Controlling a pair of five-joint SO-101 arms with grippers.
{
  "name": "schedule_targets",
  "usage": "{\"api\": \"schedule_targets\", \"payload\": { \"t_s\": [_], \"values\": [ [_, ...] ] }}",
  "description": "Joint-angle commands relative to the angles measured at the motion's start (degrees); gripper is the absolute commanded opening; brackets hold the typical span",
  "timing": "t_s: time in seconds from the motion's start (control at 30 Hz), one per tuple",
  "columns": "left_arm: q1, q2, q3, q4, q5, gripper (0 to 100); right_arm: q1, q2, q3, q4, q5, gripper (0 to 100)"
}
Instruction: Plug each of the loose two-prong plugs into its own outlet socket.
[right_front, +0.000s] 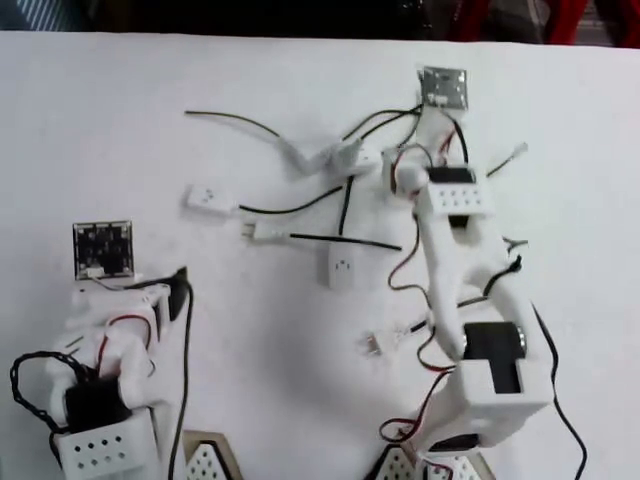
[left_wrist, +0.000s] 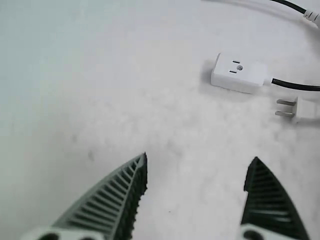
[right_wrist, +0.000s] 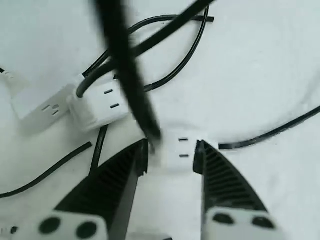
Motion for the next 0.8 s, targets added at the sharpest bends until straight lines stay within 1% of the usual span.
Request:
{"api": "schedule_targets", "payload": {
  "t_s": [0.0,0.2,0.3,0.4,0.5,0.6,0.77],
  "values": [
    [-0.3,-0.4,-0.2,-1.2,0.5,31,-1.8,-1.5,-6.5,8.1,-1.3,17.4],
    [-0.3,-0.4,-0.2,-1.2,0.5,31,-6.0,-10.6,-6.7,17.8,-1.4,14.7],
    [-0.3,-0.4,-0.2,-1.2,0.5,31,-10.0,-15.3,-6.7,23.2,-2.0,13.4],
    [-0.3,-0.4,-0.2,-1.2,0.5,31,-14.8,-16.9,-6.6,26.2,-8.1,13.4],
    [-0.3,-0.4,-0.2,-1.2,0.5,31,-20.0,-16.0,-5.9,26.3,-12.6,13.6],
    [-0.3,-0.4,-0.2,-1.2,0.5,31,-24.8,-12.3,-5.0,23.7,-15.9,13.7],
    [-0.3,-0.4,-0.2,-1.2,0.5,31,-27.3,-2.2,-5.5,16.8,-27.4,13.7]
  ]
}}
